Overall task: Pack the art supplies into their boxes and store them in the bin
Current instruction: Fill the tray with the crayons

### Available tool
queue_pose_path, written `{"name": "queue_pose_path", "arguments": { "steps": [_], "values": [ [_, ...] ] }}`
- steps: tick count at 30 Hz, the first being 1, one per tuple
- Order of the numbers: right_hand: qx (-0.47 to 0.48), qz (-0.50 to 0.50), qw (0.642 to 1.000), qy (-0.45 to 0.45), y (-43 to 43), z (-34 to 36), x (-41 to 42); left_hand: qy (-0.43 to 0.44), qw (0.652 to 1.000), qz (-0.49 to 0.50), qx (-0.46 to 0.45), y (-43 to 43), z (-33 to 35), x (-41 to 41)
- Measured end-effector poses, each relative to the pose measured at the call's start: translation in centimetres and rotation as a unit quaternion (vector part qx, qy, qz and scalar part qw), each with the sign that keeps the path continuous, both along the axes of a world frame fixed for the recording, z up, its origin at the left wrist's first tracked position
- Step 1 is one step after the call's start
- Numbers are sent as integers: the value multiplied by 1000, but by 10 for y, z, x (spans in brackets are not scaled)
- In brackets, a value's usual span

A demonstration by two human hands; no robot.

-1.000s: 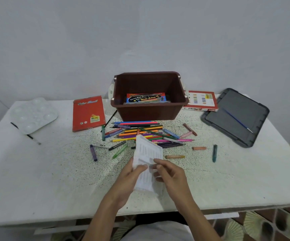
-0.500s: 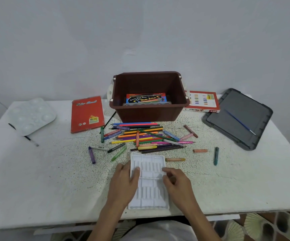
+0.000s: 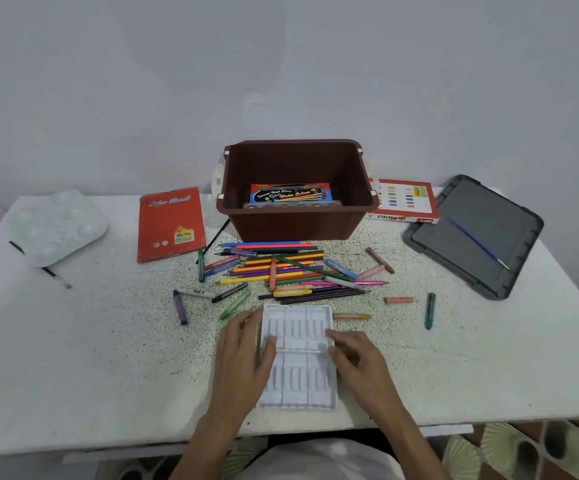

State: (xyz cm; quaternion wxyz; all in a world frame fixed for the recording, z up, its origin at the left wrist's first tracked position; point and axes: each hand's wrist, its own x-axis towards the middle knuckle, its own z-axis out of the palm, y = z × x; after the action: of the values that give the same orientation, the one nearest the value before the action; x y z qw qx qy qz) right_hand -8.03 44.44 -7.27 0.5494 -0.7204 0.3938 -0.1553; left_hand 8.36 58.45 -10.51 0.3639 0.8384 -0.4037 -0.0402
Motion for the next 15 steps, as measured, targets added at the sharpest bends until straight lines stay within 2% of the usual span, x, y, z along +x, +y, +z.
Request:
{"name": "queue_pose_path", "arguments": {
  "steps": [4, 8, 15],
  "values": [
    [13, -1, 1000, -4, -5, -3, 2, 4, 999, -20, -24, 4, -6, 3],
    [60, -26, 998, -20, -8, -6, 4, -4, 998, -58, 4, 8, -11, 2],
    [56, -32, 998, -6, -12, -4, 6, -20, 998, -62, 23, 6, -12, 3]
  ]
}}
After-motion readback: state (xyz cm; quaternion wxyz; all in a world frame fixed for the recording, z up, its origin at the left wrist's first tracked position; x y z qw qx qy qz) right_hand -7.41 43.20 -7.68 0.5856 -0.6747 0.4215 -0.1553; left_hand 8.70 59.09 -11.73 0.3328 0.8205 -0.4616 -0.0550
